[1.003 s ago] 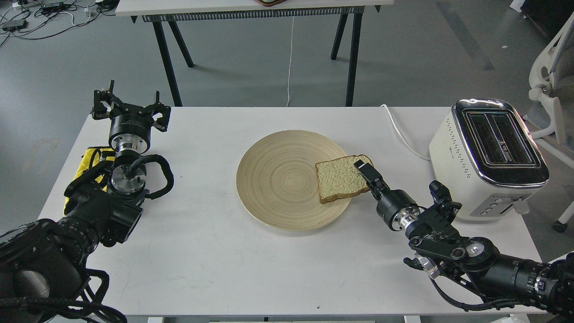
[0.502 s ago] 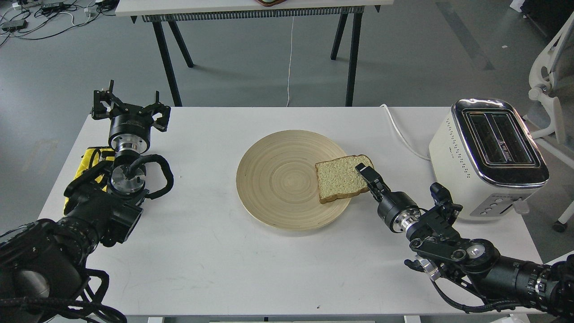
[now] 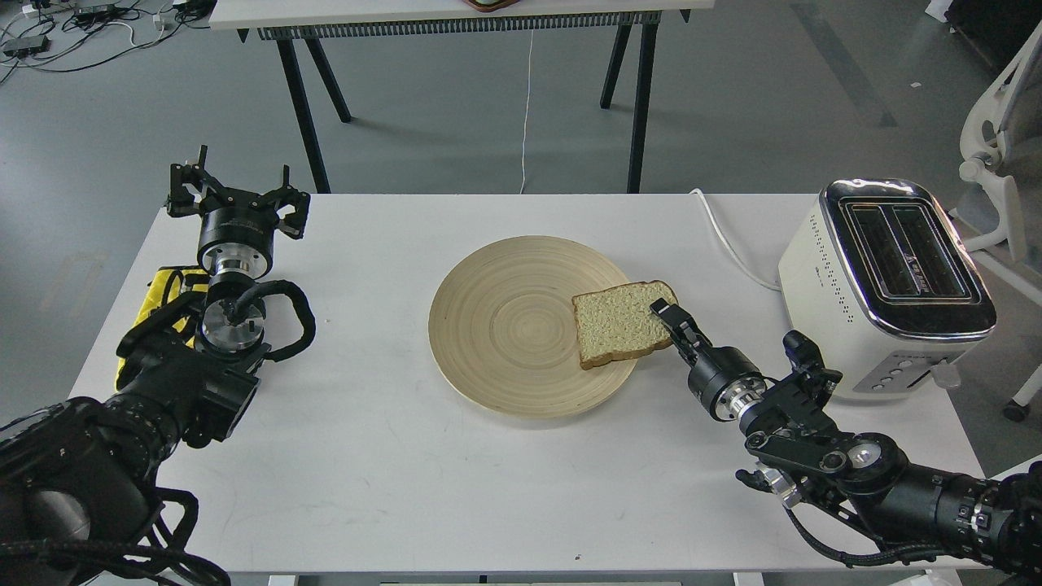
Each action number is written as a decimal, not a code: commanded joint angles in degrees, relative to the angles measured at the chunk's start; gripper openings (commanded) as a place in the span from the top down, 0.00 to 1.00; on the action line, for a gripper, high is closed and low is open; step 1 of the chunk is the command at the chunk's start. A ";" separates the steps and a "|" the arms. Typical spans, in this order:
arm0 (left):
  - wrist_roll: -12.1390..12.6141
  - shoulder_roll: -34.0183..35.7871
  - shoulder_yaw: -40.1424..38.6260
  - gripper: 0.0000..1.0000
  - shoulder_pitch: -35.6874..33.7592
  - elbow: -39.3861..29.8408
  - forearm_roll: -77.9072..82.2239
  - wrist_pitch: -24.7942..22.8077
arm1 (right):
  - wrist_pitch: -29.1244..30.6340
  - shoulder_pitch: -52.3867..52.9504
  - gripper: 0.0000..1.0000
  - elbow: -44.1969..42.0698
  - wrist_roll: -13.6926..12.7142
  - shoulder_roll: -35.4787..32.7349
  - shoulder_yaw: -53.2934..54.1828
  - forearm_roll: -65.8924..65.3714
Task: Put bread in toaster with right arm
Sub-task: 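Lower the open right gripper onto the bread slice's edge, then close the right gripper on the bread and lift it off the plate, then carry the bread with the right gripper up above the toaster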
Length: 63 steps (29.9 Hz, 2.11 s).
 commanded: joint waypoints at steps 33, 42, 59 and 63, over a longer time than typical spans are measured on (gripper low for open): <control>0.01 0.05 0.05 0.00 -0.01 -0.07 0.00 0.00 | -0.14 6.41 0.87 2.01 0.00 -2.89 3.69 0.17; 0.01 0.05 0.05 0.00 -0.01 0.01 0.00 0.00 | 0.03 11.34 0.87 10.44 0.00 -15.19 7.29 0.26; 0.01 0.05 -0.04 0.00 -0.01 -0.07 0.00 0.00 | -0.06 10.46 0.87 29.44 0.00 -50.71 10.98 -3.68; 0.01 -0.04 -0.04 0.00 -0.01 0.01 0.00 0.00 | -0.14 7.30 0.87 29.26 0.00 -53.17 10.98 -4.84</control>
